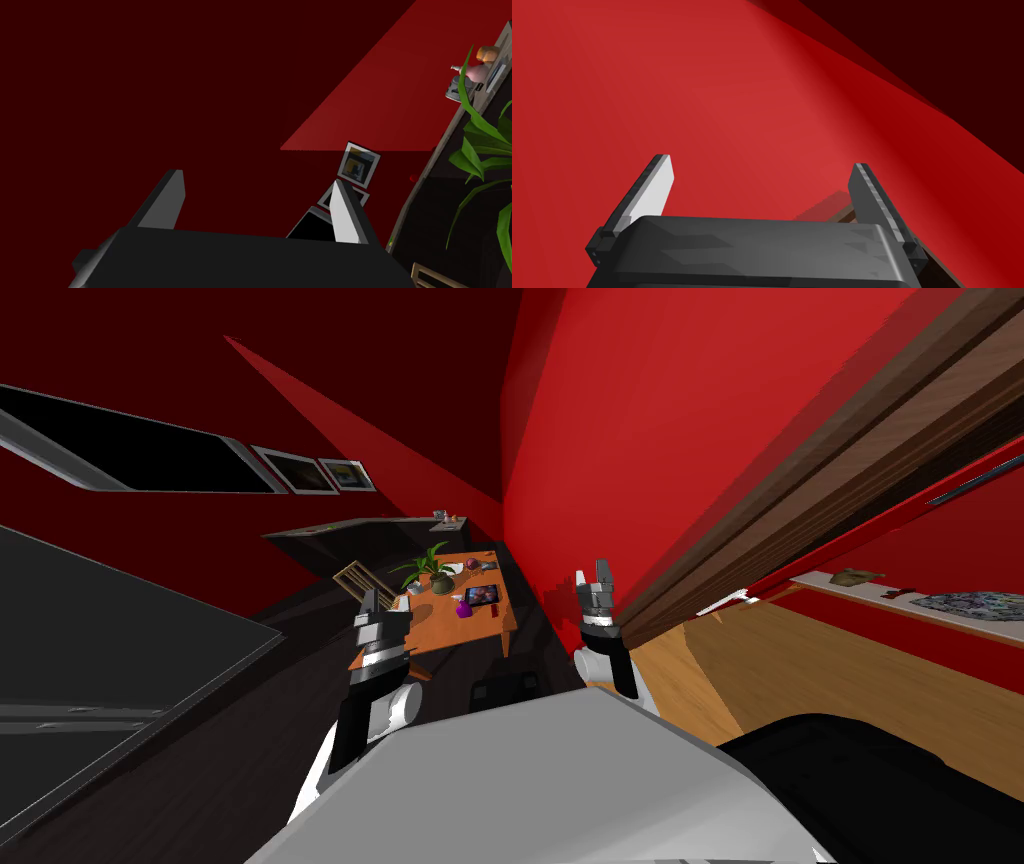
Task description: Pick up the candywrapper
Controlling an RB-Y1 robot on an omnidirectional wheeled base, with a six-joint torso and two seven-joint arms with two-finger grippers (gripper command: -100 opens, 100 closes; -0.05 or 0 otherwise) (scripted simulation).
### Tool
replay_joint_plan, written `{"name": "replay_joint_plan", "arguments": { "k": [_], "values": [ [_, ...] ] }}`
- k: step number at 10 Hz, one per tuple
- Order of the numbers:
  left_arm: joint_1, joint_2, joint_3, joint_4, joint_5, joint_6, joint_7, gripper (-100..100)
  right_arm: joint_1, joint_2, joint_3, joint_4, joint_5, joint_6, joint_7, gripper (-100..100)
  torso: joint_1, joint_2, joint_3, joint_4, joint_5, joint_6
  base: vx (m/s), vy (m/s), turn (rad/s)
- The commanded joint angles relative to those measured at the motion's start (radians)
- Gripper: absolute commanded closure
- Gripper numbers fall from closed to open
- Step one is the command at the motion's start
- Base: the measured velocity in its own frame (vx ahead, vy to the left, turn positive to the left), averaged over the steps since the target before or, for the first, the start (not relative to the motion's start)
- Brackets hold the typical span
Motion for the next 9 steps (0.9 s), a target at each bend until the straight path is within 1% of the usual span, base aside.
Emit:
{"name": "replay_joint_plan", "arguments": {
  "k": [1, 4, 6, 7, 8, 9],
  "values": [
    [0.007, 0.031, 0.001, 0.011, 0.003, 0.006, 0.001, -100, 0.0, 0.0, 0.0, 0.0, 0.0, 0.0, 0.0, 0, 0.0, 0.0, 0.0, 0.0, 0.0, 0.0, -0.008, -0.021, -0.045],
    [0.034, 0.117, 0.003, 0.051, 0.016, 0.027, 0.005, -100, 0.0, 0.0, 0.0, 0.0, 0.0, 0.0, 0.0, 0, -0.003, 0.001, 0.001, 0.0, -0.001, 0.0, -0.017, -0.056, -0.089],
    [0.06, 0.178, 0.002, 0.091, 0.029, 0.048, 0.008, -100, 0.0, 0.0, 0.0, 0.0, 0.0, 0.0, 0.0, 0, -0.006, 0.002, 0.001, 0.0, -0.001, 0.0, -0.034, -0.102, -0.124],
    [0.06, 0.193, 0.002, 0.091, 0.029, 0.048, 0.008, -100, 0.0, 0.0, 0.0, 0.0, 0.0, 0.0, 0.0, 0, -0.007, 0.003, 0.002, 0.001, -0.001, 0.0, -0.023, -0.078, -0.057],
    [0.074, 0.232, 0.001, 0.115, 0.037, 0.06, 0.01, -100, 0.0, 0.0, 0.0, 0.0, 0.0, 0.0, 0.0, 0, -0.005, 0.002, 0.001, 0.001, -0.001, 0.0, -0.02, -0.081, -0.116],
    [0.089, 0.262, -0.001, 0.14, 0.046, 0.073, 0.012, -100, 0.0, 0.0, 0.0, 0.0, 0.0, 0.0, 0.0, 0, -0.005, 0.002, 0.001, 0.0, -0.001, 0.0, -0.014, -0.089, -0.186]
  ]
}}
